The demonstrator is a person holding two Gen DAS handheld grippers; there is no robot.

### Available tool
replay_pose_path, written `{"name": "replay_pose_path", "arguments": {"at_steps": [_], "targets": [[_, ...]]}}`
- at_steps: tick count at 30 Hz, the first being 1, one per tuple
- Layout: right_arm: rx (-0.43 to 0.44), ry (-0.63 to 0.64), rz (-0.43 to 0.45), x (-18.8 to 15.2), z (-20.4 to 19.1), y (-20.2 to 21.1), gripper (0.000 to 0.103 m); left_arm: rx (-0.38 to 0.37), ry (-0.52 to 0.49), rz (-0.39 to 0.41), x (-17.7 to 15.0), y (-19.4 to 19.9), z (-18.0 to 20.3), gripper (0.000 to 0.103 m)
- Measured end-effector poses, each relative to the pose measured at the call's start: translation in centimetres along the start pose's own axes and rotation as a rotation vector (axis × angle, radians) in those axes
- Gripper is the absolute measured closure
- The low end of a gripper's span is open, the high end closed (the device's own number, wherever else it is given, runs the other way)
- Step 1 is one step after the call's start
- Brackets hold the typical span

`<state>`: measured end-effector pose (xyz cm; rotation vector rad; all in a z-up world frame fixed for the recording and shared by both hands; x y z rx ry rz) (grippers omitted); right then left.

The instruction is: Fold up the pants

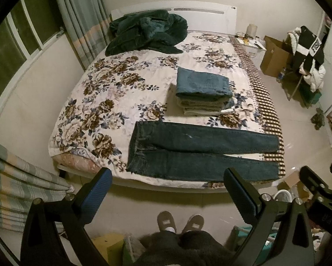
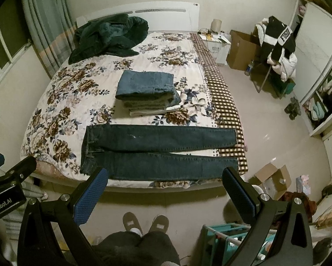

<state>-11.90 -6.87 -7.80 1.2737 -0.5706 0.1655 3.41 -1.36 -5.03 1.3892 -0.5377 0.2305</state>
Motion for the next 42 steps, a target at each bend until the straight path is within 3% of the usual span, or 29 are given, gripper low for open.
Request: {"name": "replay_pose_path", "arguments": {"at_steps": [8, 14, 23, 32, 38, 42], "targets": [[-0.02, -0.052, -0.035, 2.2, 3.4, -8.3, 0.0, 0.134, 0.051, 0.014, 2.8, -7.3, -0.8, 0.0], [-0.038, -0.115, -0.107, 5.1, 5.6, -18.1, 0.0, 0.203, 0.099, -0.072, 4.2, -15.2, -2.5, 0.0], [-0.055, -0.241, -0.303, 8.2, 5.2, -35.8, 0.0, 0.214, 0.205, -0.258, 7.2, -28.2, -6.3, 0.0], [-0.155, -0.444, -0.562, 9.2, 6.4, -56.7, 0.0, 0.187, 0.53, -0.487, 8.7, -44.8, -15.1, 0.0], [-0.24, -0.572, -0.678, 8.1, 8.6, -68.4, 0.0, 0.211, 0.786, -0.568, 7.7, -55.3, -22.0, 0.0], [-0.267, -0.635, -0.731, 7.0, 9.4, -74.4, 0.0, 0.215, 0.904, -0.601, 6.8, -60.6, -24.5, 0.0]]}}
Point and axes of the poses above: each gripper's, at about its wrist camera, not at the fingertips, and y roughly against the way its jaws point, z to its right, x to its top, the point moved 8 cm from there along -y, roughly the way its jaws point, and after that the axes turned 11 degrees about -x, right-handed, at the moved point
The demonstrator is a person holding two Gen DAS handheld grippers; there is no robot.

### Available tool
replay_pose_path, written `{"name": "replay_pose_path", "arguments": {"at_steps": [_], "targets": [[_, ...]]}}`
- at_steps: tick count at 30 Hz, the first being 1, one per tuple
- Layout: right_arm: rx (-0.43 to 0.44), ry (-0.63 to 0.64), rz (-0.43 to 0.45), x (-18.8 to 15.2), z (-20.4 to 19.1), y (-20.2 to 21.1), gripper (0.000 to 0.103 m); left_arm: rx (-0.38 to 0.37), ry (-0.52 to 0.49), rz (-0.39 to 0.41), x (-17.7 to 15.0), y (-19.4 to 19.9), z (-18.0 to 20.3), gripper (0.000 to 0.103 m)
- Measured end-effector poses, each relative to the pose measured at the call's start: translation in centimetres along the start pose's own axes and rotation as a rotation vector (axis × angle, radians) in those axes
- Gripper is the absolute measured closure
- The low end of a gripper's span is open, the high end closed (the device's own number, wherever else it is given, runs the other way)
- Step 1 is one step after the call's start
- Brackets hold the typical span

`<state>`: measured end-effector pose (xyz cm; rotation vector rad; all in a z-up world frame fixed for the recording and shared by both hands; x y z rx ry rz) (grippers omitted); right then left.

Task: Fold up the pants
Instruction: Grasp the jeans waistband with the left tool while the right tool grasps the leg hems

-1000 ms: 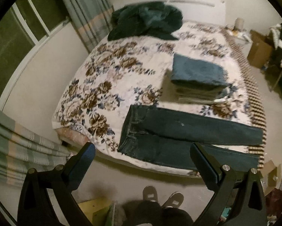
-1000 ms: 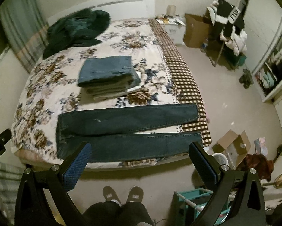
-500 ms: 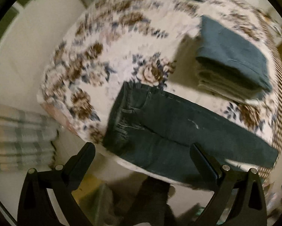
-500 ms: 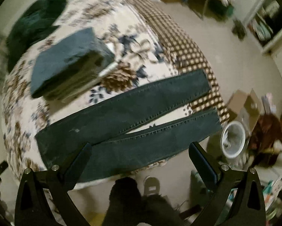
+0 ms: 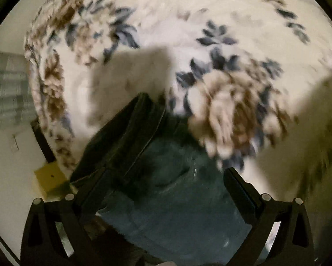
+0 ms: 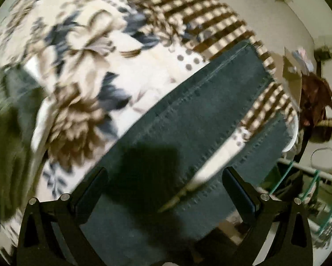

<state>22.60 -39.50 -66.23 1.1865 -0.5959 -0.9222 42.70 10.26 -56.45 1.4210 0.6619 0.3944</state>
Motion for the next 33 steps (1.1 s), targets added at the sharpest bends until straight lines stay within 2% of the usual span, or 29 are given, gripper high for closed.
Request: {"name": "replay_pose_path", "arguments": {"at_steps": [3, 5, 6, 7, 9, 11, 12, 14, 15, 16, 17, 20, 22, 25, 30, 33], "targets": [[0.003, -0.046, -0.042, 1.6, -1.0, -3.0, 0.0, 0.004, 0.058, -0.025, 1.1, -2.8, -0.1, 0.001], [0.014, -0.081, -0.07, 2.3, -1.5, -4.5, 0.0, 0.022, 0.061, -0.018, 1.5, -3.9, -0.1, 0.015], [0.026, -0.099, -0.086, 2.6, -1.9, -5.3, 0.0, 0.041, 0.051, -0.013, 1.5, -4.3, -0.2, 0.029], [0.037, -0.112, -0.095, 2.8, -2.2, -5.8, 0.0, 0.057, 0.038, -0.003, 1.5, -4.5, -0.3, 0.039], [0.04, -0.12, -0.111, 3.0, -2.7, -6.9, 0.001, 0.042, 0.015, 0.04, 1.4, -4.2, -0.2, 0.05], [0.047, -0.121, -0.117, 3.2, -3.1, -7.7, 0.019, -0.025, -0.011, 0.085, 0.9, -3.4, 0.2, 0.08], [0.054, -0.119, -0.116, 3.2, -3.2, -7.9, 0.026, -0.06, -0.02, 0.1, 0.4, -2.8, 0.4, 0.084], [0.068, -0.113, -0.098, 3.3, -3.2, -7.8, 0.06, -0.106, -0.034, 0.154, -0.4, -1.0, 0.2, 0.088], [0.075, -0.104, -0.08, 3.4, -3.0, -7.5, 0.071, -0.128, -0.038, 0.169, -1.0, -0.2, 0.1, 0.089], [0.08, -0.094, -0.055, 3.4, -2.8, -7.0, 0.088, -0.151, -0.043, 0.185, -1.5, 0.7, -0.1, 0.09], [0.09, -0.089, -0.032, 3.2, -2.6, -6.3, 0.094, -0.174, -0.048, 0.204, -2.2, 1.7, -0.5, 0.091], [0.136, -0.07, 0.014, 2.4, -1.5, -4.1, 0.098, -0.243, -0.07, 0.256, -4.6, 4.9, -2.0, 0.092], [0.168, -0.054, 0.037, 1.3, -0.6, -2.4, 0.098, -0.276, -0.083, 0.286, -6.8, 6.9, -4.3, 0.092], [0.211, -0.033, 0.063, -1.1, 2.1, -0.6, 0.099, -0.3, -0.089, 0.304, -9.9, 7.7, -8.5, 0.092], [0.229, -0.01, 0.066, -4.7, 9.1, -1.9, 0.099, -0.274, -0.077, 0.29, -13.9, 5.6, -14.6, 0.092], [0.206, 0.017, 0.054, -7.1, 12.9, -4.4, 0.099, -0.251, -0.033, 0.254, -15.6, 2.2, -18.0, 0.092]]}}
Point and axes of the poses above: each gripper's, at about its wrist camera, not at the fingertips, and y roughly against the way its jaws point, z to its right, x to its top, the point moved 8 cm from there along -y, roughly the way its jaws point, and after that the axes turned 11 degrees about -x, right-handed, at the moved point
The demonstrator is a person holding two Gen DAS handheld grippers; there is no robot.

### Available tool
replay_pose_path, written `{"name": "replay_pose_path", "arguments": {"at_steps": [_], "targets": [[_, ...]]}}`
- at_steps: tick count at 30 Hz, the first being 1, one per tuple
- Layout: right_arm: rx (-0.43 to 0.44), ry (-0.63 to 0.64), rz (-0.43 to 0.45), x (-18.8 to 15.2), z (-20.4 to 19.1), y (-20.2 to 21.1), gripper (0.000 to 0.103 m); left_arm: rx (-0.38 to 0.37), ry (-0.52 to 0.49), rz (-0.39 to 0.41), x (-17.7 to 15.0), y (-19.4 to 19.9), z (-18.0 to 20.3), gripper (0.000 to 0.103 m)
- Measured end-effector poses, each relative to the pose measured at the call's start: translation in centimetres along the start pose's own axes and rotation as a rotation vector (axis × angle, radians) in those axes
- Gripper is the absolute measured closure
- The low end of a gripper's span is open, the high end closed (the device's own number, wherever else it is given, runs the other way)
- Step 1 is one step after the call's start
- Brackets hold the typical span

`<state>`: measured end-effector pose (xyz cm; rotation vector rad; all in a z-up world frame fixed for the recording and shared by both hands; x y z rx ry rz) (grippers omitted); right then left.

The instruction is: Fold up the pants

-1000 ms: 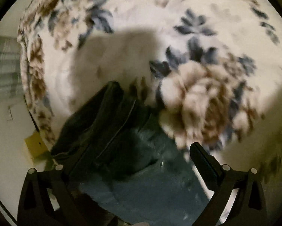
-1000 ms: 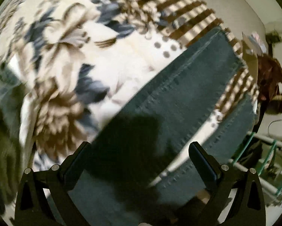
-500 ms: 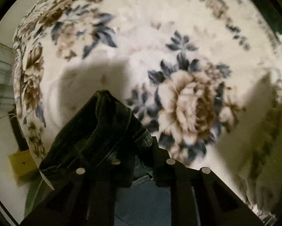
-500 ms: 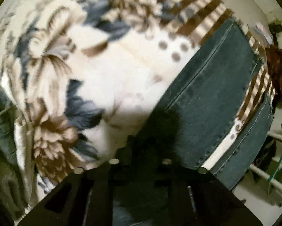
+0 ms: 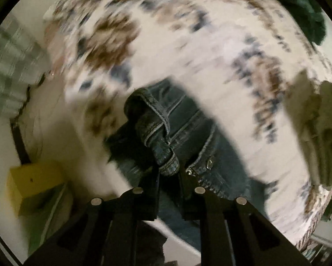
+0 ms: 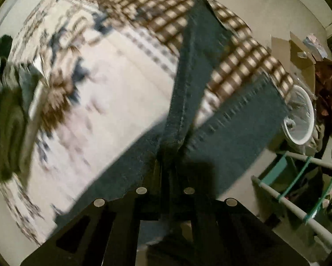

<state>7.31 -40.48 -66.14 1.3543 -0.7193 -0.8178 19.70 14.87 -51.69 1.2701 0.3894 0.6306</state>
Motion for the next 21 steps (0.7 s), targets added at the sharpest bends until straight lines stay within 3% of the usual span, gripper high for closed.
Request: {"name": "replay_pose_path", "arguments": {"at_steps": [7, 12, 15, 17, 21], "targets": [[-0.06, 0.05, -0.036, -3.9, 5.0, -5.1, 0.099, 0.057, 0.034, -0.035, -3.6, -4.8, -5.8, 0.092], [-0.062, 0.063, -0.048, -4.8, 5.9, -6.8, 0.099, 0.046, 0.009, -0.031, -3.8, -5.4, -6.4, 0.091], [-0.036, 0.069, -0.1, -4.9, 6.2, -8.1, 0.096, 0.062, -0.017, -0.028, -4.2, -4.9, -6.1, 0.088], [0.001, 0.05, -0.137, -4.5, 7.0, -8.6, 0.068, 0.07, -0.051, -0.011, -4.4, -3.9, -5.2, 0.087], [0.068, -0.037, -0.075, -2.5, 10.2, -6.7, 0.048, 0.068, -0.098, 0.027, -5.3, -2.1, -3.7, 0.073]]}}
Point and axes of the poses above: each gripper's, at about its wrist camera, not at the fingertips, and y roughly against the way its jaws point, z to its right, x to its top, the point moved 8 cm from there along -y, roughly the way its jaws point, and after that the axes turned 11 degrees about -x, right-handed, at the moved point
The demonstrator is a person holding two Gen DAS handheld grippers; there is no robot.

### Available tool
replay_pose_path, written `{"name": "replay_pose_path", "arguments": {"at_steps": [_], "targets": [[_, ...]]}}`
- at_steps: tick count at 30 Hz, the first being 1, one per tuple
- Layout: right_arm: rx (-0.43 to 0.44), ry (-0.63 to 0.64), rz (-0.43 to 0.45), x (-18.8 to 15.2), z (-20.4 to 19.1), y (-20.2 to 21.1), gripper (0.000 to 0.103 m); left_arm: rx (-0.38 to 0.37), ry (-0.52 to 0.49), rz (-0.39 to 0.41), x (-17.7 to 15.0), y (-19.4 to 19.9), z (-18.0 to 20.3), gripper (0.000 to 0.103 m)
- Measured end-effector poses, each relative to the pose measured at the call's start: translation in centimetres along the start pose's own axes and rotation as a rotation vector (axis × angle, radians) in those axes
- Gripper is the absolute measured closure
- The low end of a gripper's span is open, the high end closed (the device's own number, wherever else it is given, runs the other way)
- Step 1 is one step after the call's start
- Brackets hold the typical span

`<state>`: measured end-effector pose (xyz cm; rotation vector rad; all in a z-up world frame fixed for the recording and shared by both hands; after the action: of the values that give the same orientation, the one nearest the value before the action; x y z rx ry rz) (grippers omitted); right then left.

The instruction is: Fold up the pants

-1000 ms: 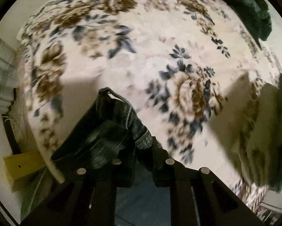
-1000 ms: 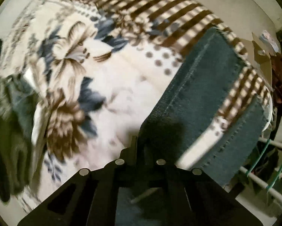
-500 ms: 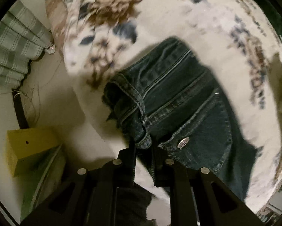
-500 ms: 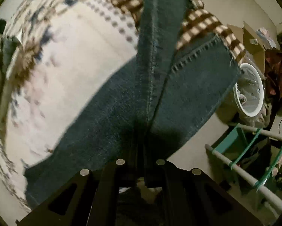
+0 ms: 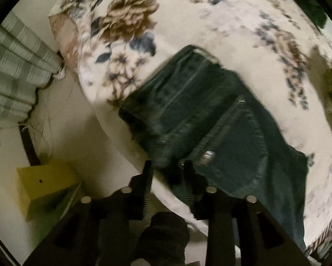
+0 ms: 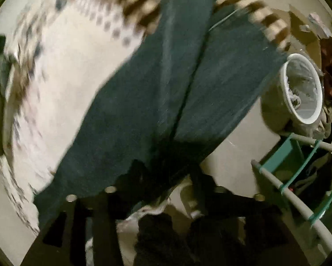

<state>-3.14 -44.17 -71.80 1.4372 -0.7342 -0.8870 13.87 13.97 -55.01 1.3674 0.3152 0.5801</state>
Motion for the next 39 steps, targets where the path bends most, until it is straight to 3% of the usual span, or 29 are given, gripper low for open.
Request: {"name": "replay_pose_path", "arguments": {"at_steps": [2, 4, 9, 12, 14, 16, 19, 23, 28, 30, 33, 34, 35, 39], "targets": [[0.012, -0.048, 0.066, 1.6, 1.8, 1.5, 0.039, 0.01, -0.034, 0.024, -0.5, 0.6, 1.3, 0.061], [-0.005, -0.088, 0.12, 3.6, 3.2, 2.4, 0.035, 0.017, -0.07, 0.035, -1.0, 0.5, 2.8, 0.041], [-0.004, -0.076, 0.193, 9.5, 1.0, 2.6, 0.021, 0.022, -0.147, -0.003, -2.3, -2.2, 6.1, 0.04], [-0.053, -0.009, 0.191, 12.0, -1.6, 0.5, 0.02, 0.048, -0.205, -0.013, -3.3, -3.7, 8.2, 0.04], [-0.142, 0.054, 0.182, 12.7, -2.0, -0.7, 0.021, 0.061, -0.229, -0.034, -3.9, -4.7, 8.8, 0.04], [-0.28, 0.028, 0.195, 12.8, 1.0, -0.9, 0.021, 0.063, -0.232, -0.053, -4.4, -5.2, 8.9, 0.04], [-0.287, -0.148, 0.161, 11.8, 7.3, -0.7, 0.021, 0.068, -0.236, -0.071, -5.0, -5.8, 8.5, 0.04], [-0.179, -0.319, 0.149, 10.7, 13.2, 0.0, 0.021, 0.079, -0.229, -0.084, -5.7, -6.2, 7.8, 0.04], [0.079, -0.372, 0.188, 10.6, 12.9, 1.7, 0.021, 0.09, -0.225, -0.092, -6.3, -6.4, 7.2, 0.04], [0.141, -0.347, 0.17, 10.8, 10.6, 1.5, 0.028, 0.093, -0.232, -0.092, -6.6, -6.4, 7.1, 0.04], [0.184, -0.288, 0.077, 10.4, 6.1, -0.6, 0.062, 0.095, -0.239, -0.093, -7.0, -6.4, 7.3, 0.04], [0.158, -0.273, 0.074, 10.2, 5.5, -1.2, 0.083, 0.094, -0.24, -0.093, -7.2, -6.4, 7.2, 0.04], [0.116, -0.248, 0.097, 10.1, 4.9, -1.4, 0.093, 0.091, -0.24, -0.095, -7.3, -6.5, 7.1, 0.04], [0.053, -0.238, 0.161, 9.6, 4.0, -0.3, 0.095, 0.082, -0.243, -0.1, -7.6, -6.4, 6.8, 0.04]]}}
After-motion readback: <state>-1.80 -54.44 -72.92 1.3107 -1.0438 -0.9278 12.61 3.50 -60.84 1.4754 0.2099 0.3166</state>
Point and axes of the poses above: each gripper's, at about its wrist camera, not at the fingertips, and y roughly against the way its jaws point, z to its right, x to its top, the point moved 8 cm from there along -y, roughly the way its jaws point, and after that the axes turned 11 degrees about -x, right-handed, at the moved point
